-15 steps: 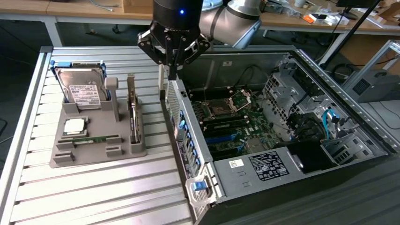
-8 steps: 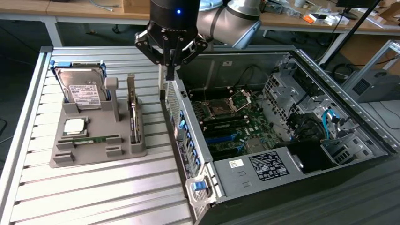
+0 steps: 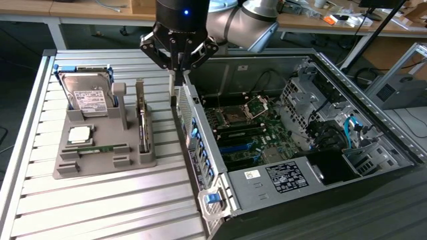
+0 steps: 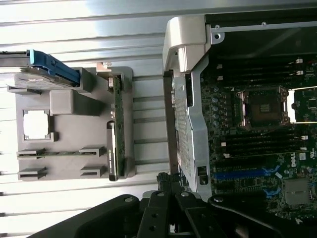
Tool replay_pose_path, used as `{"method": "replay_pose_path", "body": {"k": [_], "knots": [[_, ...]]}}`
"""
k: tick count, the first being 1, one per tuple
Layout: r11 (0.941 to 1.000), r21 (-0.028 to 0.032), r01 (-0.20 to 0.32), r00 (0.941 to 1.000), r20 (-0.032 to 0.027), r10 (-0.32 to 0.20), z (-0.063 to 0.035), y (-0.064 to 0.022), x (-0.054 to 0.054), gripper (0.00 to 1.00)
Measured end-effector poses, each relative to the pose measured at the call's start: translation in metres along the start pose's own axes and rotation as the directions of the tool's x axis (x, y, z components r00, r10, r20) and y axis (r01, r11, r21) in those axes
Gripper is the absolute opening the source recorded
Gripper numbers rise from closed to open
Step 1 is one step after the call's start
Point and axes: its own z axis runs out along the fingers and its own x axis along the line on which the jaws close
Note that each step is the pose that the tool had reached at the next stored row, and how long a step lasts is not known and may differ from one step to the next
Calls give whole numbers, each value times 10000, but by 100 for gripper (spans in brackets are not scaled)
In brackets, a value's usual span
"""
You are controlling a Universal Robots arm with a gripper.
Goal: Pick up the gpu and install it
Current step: 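Reach for the gpu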
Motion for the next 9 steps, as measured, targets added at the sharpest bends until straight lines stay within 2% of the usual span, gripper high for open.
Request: {"method": "replay_pose_path", "body": {"k": [9], "knots": [[10000, 0, 0, 10000, 0, 0, -2, -6, 81, 10]]}}
